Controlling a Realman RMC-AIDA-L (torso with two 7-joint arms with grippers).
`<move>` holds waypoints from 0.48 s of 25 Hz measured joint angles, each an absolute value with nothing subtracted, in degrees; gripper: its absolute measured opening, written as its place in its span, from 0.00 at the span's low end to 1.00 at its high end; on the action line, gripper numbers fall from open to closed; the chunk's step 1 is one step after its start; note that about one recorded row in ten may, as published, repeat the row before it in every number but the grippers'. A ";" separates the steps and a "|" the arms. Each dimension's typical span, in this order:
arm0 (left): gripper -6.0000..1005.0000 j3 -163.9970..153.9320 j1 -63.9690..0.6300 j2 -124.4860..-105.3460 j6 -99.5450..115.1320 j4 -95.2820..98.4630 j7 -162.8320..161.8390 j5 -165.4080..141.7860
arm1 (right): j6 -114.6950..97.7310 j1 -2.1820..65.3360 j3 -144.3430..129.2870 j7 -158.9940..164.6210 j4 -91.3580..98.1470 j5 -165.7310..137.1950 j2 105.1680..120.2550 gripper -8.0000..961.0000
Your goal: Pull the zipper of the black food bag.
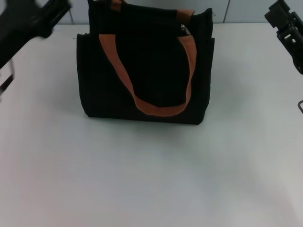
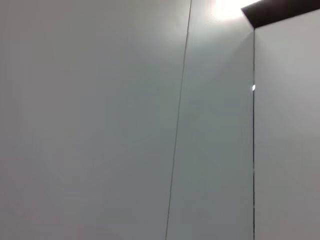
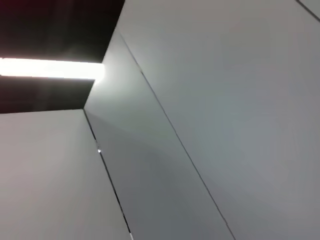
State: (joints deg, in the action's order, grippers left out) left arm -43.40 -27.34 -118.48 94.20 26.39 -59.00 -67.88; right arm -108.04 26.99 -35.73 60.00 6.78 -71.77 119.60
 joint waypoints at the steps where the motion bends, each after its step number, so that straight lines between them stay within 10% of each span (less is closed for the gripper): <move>1: 0.35 -43.40 -26.19 -118.48 95.23 26.65 -59.00 -67.56 | -108.95 26.72 -35.96 58.47 7.02 -71.86 119.45 0.51; 12: 0.80 -47.81 -14.02 -117.15 108.35 27.74 -51.42 -84.54 | -108.35 25.42 -47.24 49.93 9.65 -74.05 118.93 0.70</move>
State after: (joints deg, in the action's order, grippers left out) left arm -47.81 -14.02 -117.15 108.35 27.74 -51.42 -84.54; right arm -108.35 25.42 -47.24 49.93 9.65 -74.05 118.93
